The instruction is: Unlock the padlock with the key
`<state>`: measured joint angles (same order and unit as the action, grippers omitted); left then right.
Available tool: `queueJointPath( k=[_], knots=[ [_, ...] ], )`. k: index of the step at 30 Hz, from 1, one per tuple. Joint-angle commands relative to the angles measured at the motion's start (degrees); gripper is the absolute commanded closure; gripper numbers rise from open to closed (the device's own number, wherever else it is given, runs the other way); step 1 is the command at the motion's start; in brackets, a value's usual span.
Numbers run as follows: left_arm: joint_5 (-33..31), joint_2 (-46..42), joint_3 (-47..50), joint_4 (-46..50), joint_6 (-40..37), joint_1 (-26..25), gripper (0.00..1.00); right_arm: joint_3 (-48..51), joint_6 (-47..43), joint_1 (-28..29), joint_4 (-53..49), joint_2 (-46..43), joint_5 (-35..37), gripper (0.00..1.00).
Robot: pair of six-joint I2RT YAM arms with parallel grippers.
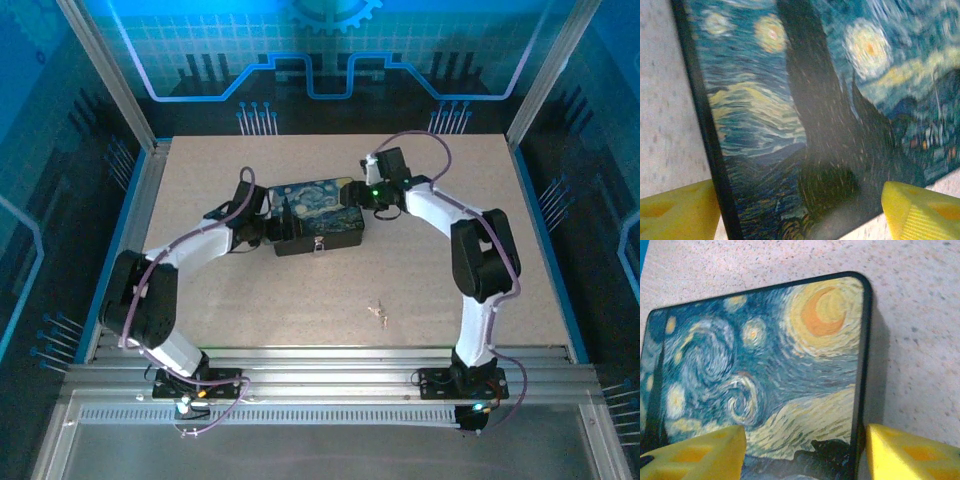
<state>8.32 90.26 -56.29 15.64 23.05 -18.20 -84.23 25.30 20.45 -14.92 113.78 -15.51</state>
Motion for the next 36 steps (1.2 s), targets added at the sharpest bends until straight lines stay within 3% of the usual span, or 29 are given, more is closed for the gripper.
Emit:
queueJointPath(
  k=[1, 8, 15, 19, 22, 25, 31, 36],
  knots=[
    [1.18, -3.95, 2.87, -0.97, 2.66, -1.91, 0.17, -4.14, -2.29, 4.24, -3.35, 3.60, -4.48, 0.36],
    [-4.62, -7.64, 5.06, 2.59, 3.16, -1.54, 0.15, -7.40, -2.43, 4.65, -2.75, 6.20, -5.45, 0.33],
    [-7.42, -12.46, 3.53, 6.67, 2.43, -1.42, 0.12, -3.36, -5.79, 2.70, -4.44, -3.73, -4.96, 0.17],
    [-9.42, -14.49, 1.76, 10.59, 1.18, -1.56, 0.12, -0.62, -6.99, 1.32, -8.12, -9.77, -4.17, 0.14],
    [-12.47, -15.41, 0.29, 13.77, -0.71, -2.94, 0.13, 3.34, -6.39, 0.83, -12.08, -14.17, -1.10, 0.15],
    [-17.18, -13.73, -3.20, 18.42, -4.38, -8.22, 0.15, 10.61, -4.67, 0.56, -13.85, -18.58, 0.88, 0.20],
    [-19.81, -11.96, -5.73, 20.44, -3.61, -15.20, 0.18, 29.04, 1.08, 0.97, -12.91, -29.42, 2.59, 0.42],
    [-19.34, -9.49, -7.11, 19.33, -2.09, -19.47, 0.19, 40.78, 5.72, 6.47, -14.09, -37.19, 6.97, 0.46]
  ],
)
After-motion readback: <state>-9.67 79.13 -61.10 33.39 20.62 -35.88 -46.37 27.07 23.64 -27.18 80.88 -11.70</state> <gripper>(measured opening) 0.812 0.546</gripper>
